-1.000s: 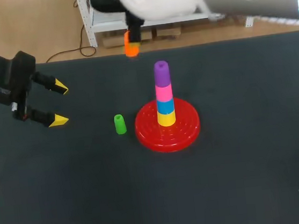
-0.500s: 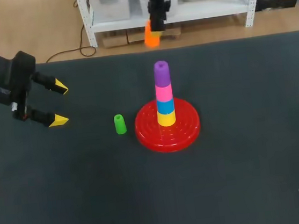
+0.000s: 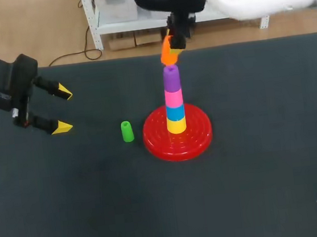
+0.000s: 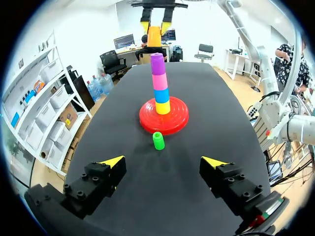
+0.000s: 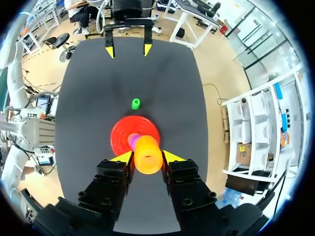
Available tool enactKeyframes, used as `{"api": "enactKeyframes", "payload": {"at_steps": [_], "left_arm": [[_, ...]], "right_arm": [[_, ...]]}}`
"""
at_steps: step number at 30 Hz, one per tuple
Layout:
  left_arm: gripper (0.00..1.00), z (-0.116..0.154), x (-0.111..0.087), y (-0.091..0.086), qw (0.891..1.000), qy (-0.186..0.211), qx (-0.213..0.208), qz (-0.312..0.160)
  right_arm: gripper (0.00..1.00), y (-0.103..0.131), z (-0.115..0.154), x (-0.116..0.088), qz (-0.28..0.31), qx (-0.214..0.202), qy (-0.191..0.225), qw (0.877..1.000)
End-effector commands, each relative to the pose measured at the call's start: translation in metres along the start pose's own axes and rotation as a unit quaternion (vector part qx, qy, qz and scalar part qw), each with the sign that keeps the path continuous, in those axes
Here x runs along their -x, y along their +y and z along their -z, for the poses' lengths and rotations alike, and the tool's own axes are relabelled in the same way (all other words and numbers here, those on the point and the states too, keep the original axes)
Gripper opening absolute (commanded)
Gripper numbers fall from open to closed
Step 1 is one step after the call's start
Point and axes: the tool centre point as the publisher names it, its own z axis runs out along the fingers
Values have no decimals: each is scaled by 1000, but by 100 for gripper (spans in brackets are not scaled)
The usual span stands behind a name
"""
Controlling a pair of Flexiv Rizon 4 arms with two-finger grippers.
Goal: Pick up and stack the cylinders on the red base in this order: pink,purple,orange,green
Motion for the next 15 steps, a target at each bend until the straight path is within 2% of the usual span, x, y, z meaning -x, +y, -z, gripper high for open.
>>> {"api": "enactKeyframes", "payload": {"at_steps": [1,10,15], "left_arm": [[100,0,-1,0,1000,0,1,0],[100,0,-1,0,1000,0,1,0],[100,0,-1,0,1000,0,1,0]], "right_arm": [[0,12,7,-7,0,-39,-10,999],[0,19,5,-5,9,-31,-1,999],[0,18,5,-2,15,-9,19,1000]]}}
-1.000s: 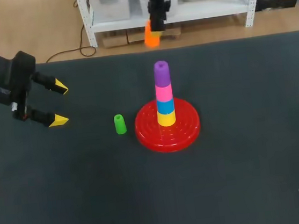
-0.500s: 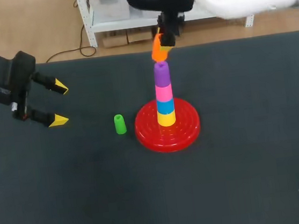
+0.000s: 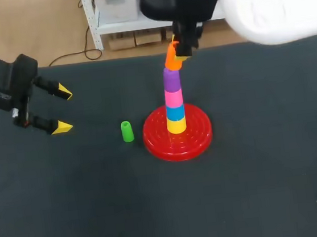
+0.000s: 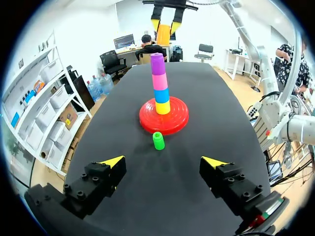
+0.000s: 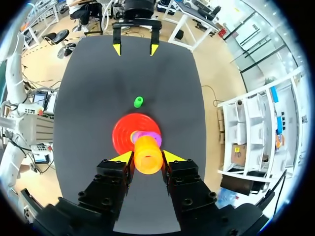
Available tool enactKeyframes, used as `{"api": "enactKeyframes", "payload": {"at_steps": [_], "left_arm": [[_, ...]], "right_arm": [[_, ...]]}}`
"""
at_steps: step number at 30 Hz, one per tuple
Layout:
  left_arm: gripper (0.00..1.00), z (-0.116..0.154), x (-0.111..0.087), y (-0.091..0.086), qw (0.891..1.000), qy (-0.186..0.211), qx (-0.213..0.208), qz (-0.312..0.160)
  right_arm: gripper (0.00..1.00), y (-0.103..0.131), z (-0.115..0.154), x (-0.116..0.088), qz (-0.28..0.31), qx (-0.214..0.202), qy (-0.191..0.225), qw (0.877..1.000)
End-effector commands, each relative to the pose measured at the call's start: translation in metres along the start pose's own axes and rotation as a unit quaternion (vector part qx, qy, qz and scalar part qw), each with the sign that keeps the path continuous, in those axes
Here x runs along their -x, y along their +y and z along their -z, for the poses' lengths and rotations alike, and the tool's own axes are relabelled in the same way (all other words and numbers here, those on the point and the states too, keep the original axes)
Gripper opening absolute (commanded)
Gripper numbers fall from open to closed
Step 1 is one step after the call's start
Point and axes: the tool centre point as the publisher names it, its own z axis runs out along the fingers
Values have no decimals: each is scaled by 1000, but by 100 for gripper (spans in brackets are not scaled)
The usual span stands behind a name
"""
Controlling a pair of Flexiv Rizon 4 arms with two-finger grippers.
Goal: Pick up and stack the cylinders on the red base in this order: pink,purple,orange,green
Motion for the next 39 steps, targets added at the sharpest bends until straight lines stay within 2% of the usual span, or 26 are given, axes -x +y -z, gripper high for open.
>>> {"api": "enactKeyframes", "payload": {"at_steps": [1,7,26,39], "left_arm": [[100,0,-1,0,1000,0,1,0],[100,0,-1,0,1000,0,1,0],[100,0,-1,0,1000,0,1,0],[100,0,-1,0,1000,0,1,0]], "right_arm": [[0,-2,1,6,5,18,17,1000],[0,-8,1,7,5,36,27,999],[0,-15,-17,6,-2,50,46,998],[0,-17,-26,2,-12,59,44,997]]}}
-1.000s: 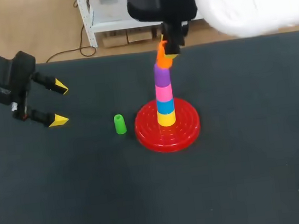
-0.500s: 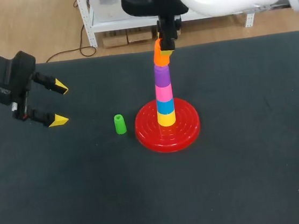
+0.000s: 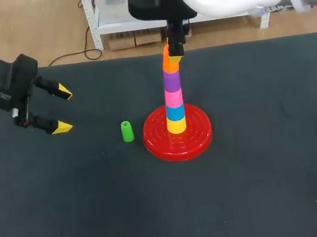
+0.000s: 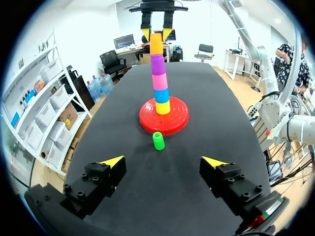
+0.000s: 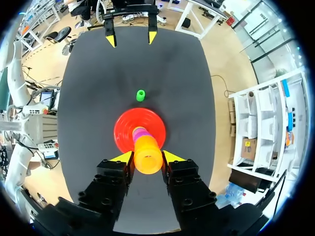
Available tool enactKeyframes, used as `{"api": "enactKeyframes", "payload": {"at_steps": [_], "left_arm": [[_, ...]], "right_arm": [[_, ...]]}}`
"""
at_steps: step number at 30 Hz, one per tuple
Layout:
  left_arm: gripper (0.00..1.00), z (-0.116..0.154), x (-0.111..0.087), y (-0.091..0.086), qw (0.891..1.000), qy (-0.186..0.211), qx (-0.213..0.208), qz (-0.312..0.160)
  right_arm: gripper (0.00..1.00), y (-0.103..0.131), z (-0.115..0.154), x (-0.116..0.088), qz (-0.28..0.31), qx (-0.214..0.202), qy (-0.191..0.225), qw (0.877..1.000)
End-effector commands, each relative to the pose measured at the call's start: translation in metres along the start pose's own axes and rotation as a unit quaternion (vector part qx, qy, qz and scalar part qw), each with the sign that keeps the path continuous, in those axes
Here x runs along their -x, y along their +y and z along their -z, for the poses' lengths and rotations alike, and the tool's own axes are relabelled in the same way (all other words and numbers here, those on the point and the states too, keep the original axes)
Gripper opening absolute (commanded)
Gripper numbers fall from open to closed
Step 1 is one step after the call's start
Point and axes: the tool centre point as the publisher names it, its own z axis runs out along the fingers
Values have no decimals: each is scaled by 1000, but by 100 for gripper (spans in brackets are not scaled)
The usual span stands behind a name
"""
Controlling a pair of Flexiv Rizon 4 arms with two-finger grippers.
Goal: Pick up and stack the cylinders on the red base in this order: pink,purple,orange,green
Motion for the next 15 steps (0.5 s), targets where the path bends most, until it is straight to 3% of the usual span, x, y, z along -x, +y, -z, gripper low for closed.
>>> {"api": "enactKeyframes", "payload": {"at_steps": [1,15], "left_arm": [[100,0,-1,0,1000,0,1,0],[100,0,-1,0,1000,0,1,0]], "right_arm": [[0,-1,-3,-1,0,3,0,1000],[0,1,-9,-1,3,6,7,1000]]}}
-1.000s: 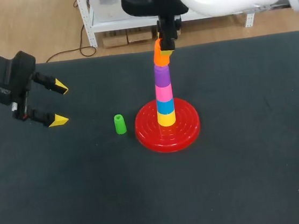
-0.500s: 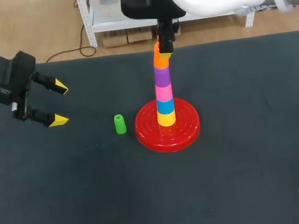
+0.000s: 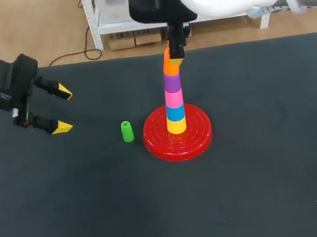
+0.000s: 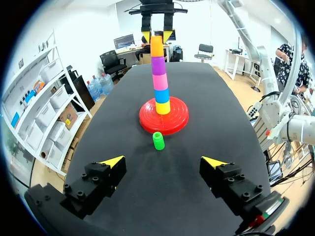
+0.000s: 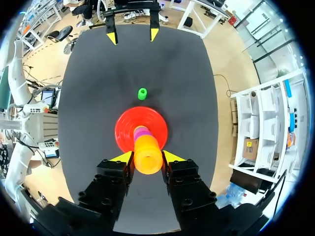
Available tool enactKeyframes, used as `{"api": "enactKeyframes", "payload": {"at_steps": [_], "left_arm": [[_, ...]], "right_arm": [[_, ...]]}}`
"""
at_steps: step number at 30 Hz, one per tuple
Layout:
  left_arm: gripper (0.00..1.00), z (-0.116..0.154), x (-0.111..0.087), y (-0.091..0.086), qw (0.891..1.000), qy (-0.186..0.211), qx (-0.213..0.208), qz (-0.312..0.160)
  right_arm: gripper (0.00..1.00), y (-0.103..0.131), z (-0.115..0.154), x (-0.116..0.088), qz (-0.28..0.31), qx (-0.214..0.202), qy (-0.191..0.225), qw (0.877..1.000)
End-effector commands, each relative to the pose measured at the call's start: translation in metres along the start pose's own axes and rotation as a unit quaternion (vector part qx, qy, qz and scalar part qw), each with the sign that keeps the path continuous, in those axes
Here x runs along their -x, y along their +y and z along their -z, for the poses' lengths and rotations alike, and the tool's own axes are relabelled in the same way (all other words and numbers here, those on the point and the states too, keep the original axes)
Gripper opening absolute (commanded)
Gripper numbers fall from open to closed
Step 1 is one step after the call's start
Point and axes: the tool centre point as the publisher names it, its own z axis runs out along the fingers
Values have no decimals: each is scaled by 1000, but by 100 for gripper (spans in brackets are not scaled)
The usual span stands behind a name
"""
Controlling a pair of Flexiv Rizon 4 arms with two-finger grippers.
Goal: Pick up and stack the cylinders on the red base in this order: pink,purple,orange,green
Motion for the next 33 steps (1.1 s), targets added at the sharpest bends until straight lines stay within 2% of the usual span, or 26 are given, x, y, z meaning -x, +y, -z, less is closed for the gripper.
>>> {"api": "enactKeyframes", "payload": {"at_steps": [1,11,33], "left_arm": [[100,0,-1,0,1000,0,1,0],[100,0,-1,0,1000,0,1,0],[100,0,-1,0,1000,0,1,0]], "right_arm": [[0,0,-3,1,1,-2,4,1000],[0,3,-6,3,19,-7,18,1000],[0,4,-13,2,13,-1,22,1000]]}}
